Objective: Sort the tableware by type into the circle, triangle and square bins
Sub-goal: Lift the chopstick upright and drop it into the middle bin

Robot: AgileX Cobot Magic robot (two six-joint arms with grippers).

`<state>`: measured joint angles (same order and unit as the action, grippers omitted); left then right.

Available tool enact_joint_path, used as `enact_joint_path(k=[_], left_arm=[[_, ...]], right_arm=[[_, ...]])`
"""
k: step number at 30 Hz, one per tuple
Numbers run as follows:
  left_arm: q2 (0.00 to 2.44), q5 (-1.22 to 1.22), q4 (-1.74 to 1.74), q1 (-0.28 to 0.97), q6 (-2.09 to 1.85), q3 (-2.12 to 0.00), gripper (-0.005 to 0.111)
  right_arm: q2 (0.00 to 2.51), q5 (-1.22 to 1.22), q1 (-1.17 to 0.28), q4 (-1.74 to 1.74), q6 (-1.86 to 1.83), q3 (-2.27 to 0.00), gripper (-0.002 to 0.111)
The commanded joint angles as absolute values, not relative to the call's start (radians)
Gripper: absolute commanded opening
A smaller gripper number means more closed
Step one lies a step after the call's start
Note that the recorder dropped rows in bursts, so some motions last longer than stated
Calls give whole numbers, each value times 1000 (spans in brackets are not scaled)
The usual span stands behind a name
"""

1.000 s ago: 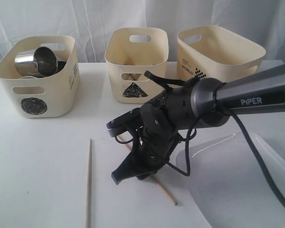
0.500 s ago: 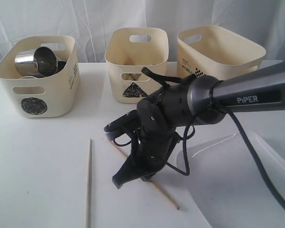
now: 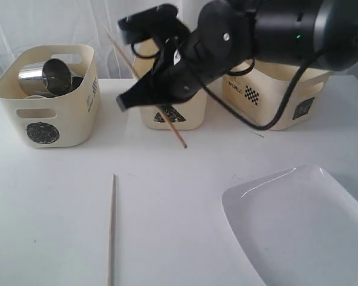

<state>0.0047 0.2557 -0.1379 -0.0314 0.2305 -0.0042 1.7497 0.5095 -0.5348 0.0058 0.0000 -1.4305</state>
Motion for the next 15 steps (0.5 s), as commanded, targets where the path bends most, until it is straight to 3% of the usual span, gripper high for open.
enact_joint_path(k=[1, 15], left_arm=[[0, 250, -132, -23, 234, 0, 0], [0, 250, -132, -23, 234, 0, 0]], right_arm=[[1729, 369, -443, 93, 0, -1435, 0], [1760, -42, -389, 233, 0, -1435, 0]])
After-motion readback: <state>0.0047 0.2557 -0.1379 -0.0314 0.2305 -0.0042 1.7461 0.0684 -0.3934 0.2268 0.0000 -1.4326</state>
